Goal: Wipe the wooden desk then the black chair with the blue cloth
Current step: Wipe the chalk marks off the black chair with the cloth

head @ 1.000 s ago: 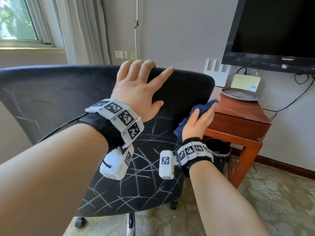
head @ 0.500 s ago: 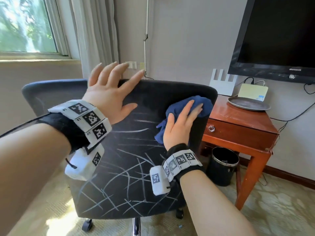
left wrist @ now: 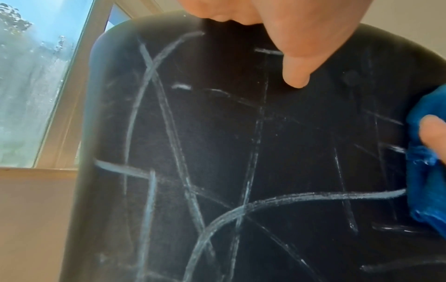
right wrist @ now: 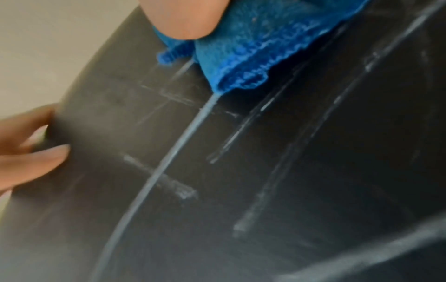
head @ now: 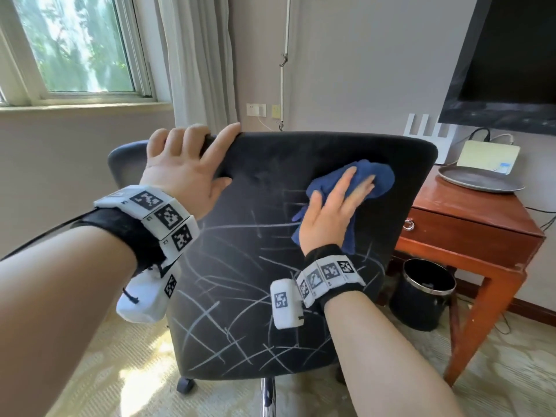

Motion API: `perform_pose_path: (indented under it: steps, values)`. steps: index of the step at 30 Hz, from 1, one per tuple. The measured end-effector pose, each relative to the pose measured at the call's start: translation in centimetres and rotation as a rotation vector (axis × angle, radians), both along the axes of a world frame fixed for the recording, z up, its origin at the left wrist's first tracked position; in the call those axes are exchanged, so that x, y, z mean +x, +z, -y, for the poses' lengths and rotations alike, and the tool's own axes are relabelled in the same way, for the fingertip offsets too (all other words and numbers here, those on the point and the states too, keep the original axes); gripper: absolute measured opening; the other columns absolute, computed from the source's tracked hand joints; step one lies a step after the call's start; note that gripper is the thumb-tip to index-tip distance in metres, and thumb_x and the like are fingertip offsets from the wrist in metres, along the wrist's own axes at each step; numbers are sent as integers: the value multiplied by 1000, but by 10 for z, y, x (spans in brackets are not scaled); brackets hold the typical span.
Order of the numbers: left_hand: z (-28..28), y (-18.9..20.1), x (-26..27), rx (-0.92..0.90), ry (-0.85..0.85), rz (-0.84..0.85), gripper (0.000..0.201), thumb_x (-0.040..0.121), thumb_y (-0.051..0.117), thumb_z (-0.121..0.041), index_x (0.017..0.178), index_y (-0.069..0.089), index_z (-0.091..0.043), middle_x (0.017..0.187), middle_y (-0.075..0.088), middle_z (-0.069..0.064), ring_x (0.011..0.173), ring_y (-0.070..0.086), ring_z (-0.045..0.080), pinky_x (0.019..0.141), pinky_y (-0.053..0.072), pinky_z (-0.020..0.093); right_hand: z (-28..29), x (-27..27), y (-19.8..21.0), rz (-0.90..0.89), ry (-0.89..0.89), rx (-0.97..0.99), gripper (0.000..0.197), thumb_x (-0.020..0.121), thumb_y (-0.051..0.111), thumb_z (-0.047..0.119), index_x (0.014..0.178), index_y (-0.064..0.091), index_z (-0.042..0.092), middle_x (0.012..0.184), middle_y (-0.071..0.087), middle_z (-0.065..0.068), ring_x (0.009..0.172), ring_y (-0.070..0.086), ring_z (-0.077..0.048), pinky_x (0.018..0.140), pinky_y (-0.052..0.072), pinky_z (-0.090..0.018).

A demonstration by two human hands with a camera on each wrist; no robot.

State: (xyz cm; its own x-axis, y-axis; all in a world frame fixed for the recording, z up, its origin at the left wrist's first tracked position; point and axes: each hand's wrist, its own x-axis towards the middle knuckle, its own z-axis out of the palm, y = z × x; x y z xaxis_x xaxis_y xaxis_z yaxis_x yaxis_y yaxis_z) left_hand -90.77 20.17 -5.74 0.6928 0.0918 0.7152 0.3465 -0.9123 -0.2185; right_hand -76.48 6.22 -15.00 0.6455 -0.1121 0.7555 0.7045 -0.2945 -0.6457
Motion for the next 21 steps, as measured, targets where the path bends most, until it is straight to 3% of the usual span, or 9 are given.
perform_pose_path:
  steps: [2,5,6,9,11,15,18,20,21]
  values:
    - [6,1,2,29,-13,-20,75,84,60,-38,144,15,-31,125,41,11,112,30,28,99,10,40,5,14,-4,-114,-19,190,61,98,39,21,148,6,11,154,-5,-23,144,-1,-33,114,8,-28]
    - [20,1,6,25,-19,-20,75,86,59,-38,145,13,-33,125,40,8,113,32,29,99,11,40,8,19,-10,-476,22,436,59,101,36,23,149,4,11,155,-10,-18,144,0,-31,113,10,-30]
    - [25,1,9,21,-10,-25,75,87,57,-38,146,12,-33,126,39,7,114,31,29,99,10,39,6,16,-12,-493,51,384,60,101,35,24,149,2,11,155,-12,-17,144,-4,-30,113,9,-30]
    - [38,2,16,23,14,-28,73,91,52,-38,148,7,-34,127,35,5,116,29,27,98,8,38,-5,-3,-11,-243,151,145,64,97,34,28,148,2,6,154,-17,-18,143,-14,-28,112,-2,-22]
    - [43,4,19,19,11,-25,71,93,49,-37,148,4,-35,129,33,4,119,29,27,98,7,37,-8,-4,1,-174,167,116,65,95,33,27,148,2,5,154,-16,-18,142,-15,-29,111,-2,-22]
    - [47,8,21,-2,-34,-74,70,95,45,-29,148,0,-35,131,30,2,122,26,25,101,6,35,7,18,15,-196,107,226,60,100,37,17,148,2,6,155,-11,-19,144,-5,-31,108,3,-17]
    - [54,8,21,-12,-50,-78,70,95,45,-25,149,1,-34,130,31,2,122,26,25,101,7,35,21,29,3,-427,95,305,59,101,34,20,149,1,9,155,-10,-18,144,-2,-29,108,8,-21]
    - [56,7,22,-14,-47,-71,69,95,44,-25,148,2,-34,130,31,2,121,27,25,100,8,36,20,22,-4,-506,124,249,60,101,33,22,149,-1,10,155,-13,-17,144,-5,-29,112,7,-27]
    - [56,7,23,-12,-44,-67,69,95,44,-25,148,2,-35,130,31,2,121,27,25,100,8,36,17,15,-5,-458,137,194,60,101,34,21,149,-1,9,155,-15,-17,144,-8,-28,113,4,-24]
